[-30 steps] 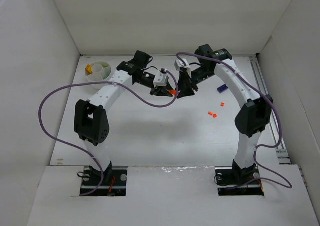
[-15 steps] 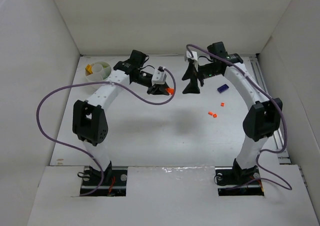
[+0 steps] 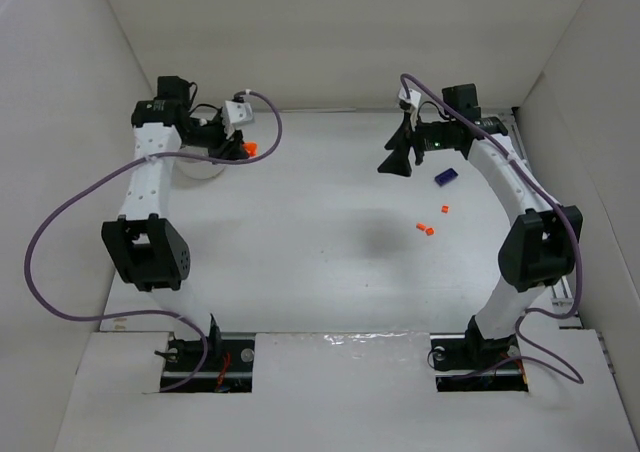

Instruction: Sort the legos into containers by color

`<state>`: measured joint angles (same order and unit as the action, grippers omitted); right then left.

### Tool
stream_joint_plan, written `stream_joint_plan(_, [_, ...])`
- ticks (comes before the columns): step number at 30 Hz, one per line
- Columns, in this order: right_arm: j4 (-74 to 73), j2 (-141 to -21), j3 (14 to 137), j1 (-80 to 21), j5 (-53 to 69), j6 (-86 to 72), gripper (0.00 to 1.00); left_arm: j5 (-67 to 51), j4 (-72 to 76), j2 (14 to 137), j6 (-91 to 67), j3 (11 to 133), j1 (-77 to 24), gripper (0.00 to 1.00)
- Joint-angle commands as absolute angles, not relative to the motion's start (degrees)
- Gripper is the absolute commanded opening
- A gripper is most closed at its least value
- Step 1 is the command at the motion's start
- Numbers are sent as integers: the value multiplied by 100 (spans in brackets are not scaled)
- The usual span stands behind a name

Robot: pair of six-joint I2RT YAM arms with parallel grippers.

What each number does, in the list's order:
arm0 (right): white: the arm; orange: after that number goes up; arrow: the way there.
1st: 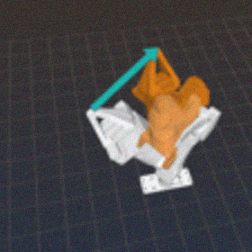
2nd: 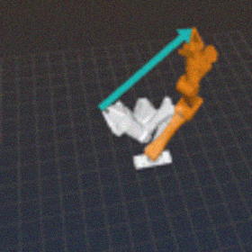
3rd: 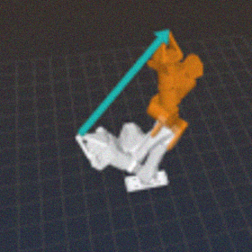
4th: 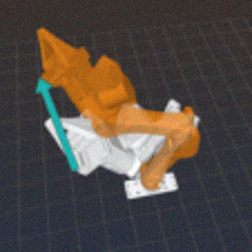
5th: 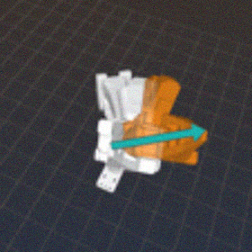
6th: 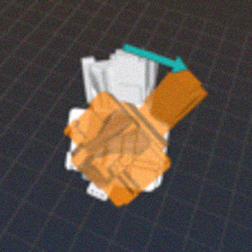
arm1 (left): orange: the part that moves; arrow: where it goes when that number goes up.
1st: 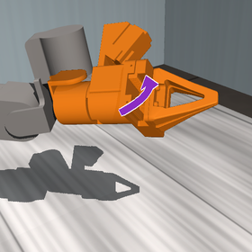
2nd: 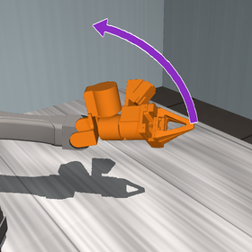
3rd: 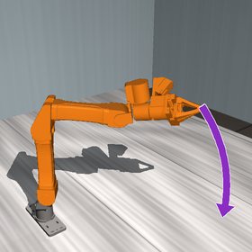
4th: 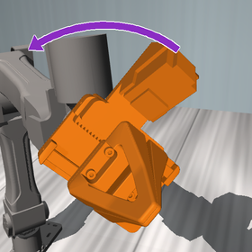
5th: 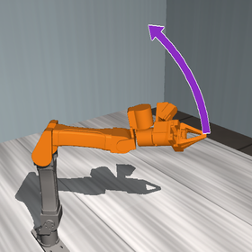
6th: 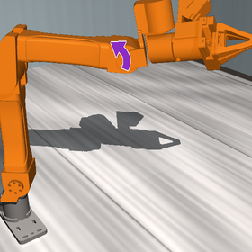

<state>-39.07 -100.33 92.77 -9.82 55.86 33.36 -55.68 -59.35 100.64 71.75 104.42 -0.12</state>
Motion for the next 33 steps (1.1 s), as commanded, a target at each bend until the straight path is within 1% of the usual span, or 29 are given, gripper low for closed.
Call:
stream_joint_plan(1, [-3428,-9800,9281,-1002,5590,3059,85,-4757,-6486,10151,7548,10713,411,6])
stream_joint_plan(6, [-3428,-9914,9404,-1002,5537,3059,85,-3877,-6486,10432,8023,10880,931,6])
stream_joint_plan(12, [-3428,-9914,9387,-1055,5484,3059,85,-3315,-6486,10837,8287,11259,1370,6])
stream_joint_plan(15, [-3428,-9914,9325,-1107,5484,3059,85,-2998,-6486,11091,8473,11487,1432,6])
stream_joint_plan(18, [-3428,-9914,9325,-1107,5432,3059,85,-2813,-6486,11328,8630,11969,1433,6])
stream_joint_plan(26, [-3375,-9914,9325,-1107,5432,3059,85,-2514,-6486,11602,9482,12226,1433,6])
stream_joint_plan(33, [-3375,-9914,9325,-1160,5379,3059,85,-2330,-6486,11795,9738,12226,1372,6])
